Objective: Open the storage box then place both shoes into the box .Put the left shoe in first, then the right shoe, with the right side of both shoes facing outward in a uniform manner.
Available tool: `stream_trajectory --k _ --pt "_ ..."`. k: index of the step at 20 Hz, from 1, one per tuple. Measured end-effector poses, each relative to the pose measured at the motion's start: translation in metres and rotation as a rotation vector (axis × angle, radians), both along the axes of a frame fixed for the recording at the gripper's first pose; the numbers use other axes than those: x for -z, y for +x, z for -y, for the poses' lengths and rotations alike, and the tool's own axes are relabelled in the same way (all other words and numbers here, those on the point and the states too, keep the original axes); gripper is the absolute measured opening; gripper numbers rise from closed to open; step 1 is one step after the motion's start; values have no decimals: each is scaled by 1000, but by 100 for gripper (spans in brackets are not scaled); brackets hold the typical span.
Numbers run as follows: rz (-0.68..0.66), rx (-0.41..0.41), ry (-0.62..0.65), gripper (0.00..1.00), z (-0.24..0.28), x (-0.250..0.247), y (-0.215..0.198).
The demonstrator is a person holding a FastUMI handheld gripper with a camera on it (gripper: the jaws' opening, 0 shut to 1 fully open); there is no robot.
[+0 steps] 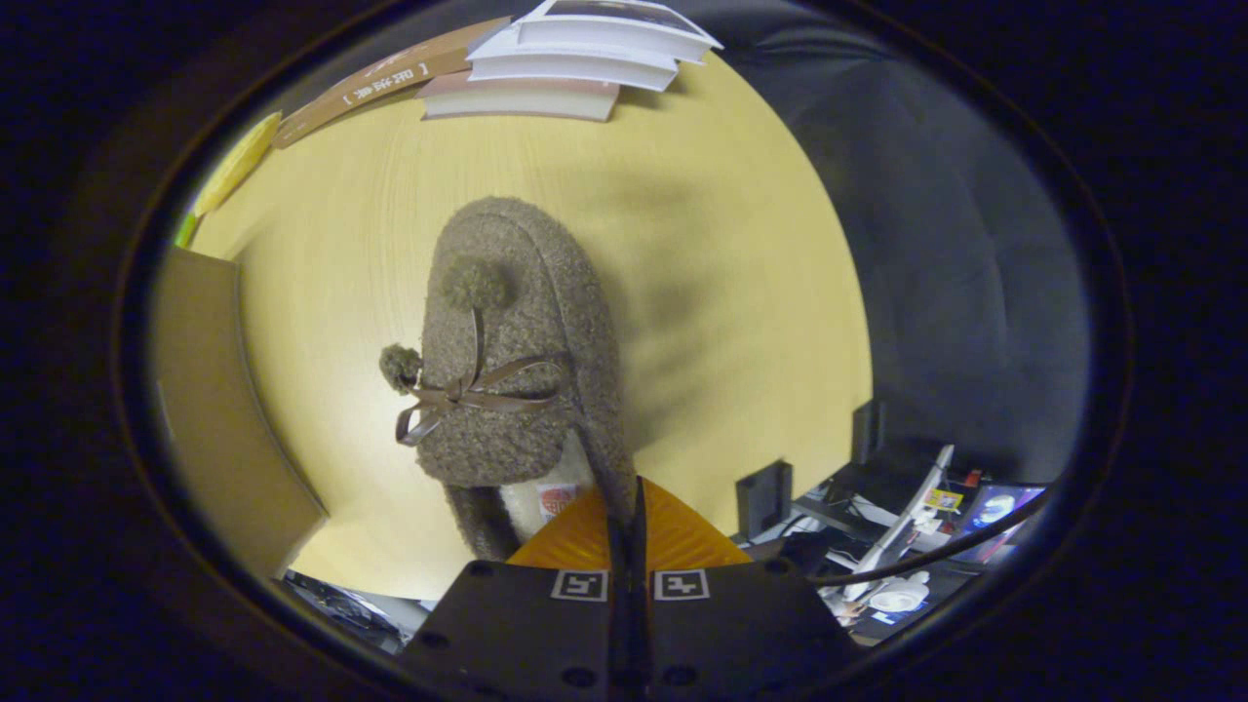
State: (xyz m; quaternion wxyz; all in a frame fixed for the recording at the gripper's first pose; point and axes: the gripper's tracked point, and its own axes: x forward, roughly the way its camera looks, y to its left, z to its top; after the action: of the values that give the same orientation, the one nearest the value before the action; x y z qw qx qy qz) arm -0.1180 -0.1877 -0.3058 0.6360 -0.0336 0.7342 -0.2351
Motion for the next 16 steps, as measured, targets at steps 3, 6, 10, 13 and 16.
stream_trajectory --k 3,6,10,13,16 --pt "51 12 -52 3 -3 -41 9" --pt "115 12 -95 3 -19 -89 24" --pt "199 -34 -103 3 -60 -142 47" --pt "252 -105 -101 3 -98 -173 66" --pt "302 -179 -52 3 -149 -188 87"
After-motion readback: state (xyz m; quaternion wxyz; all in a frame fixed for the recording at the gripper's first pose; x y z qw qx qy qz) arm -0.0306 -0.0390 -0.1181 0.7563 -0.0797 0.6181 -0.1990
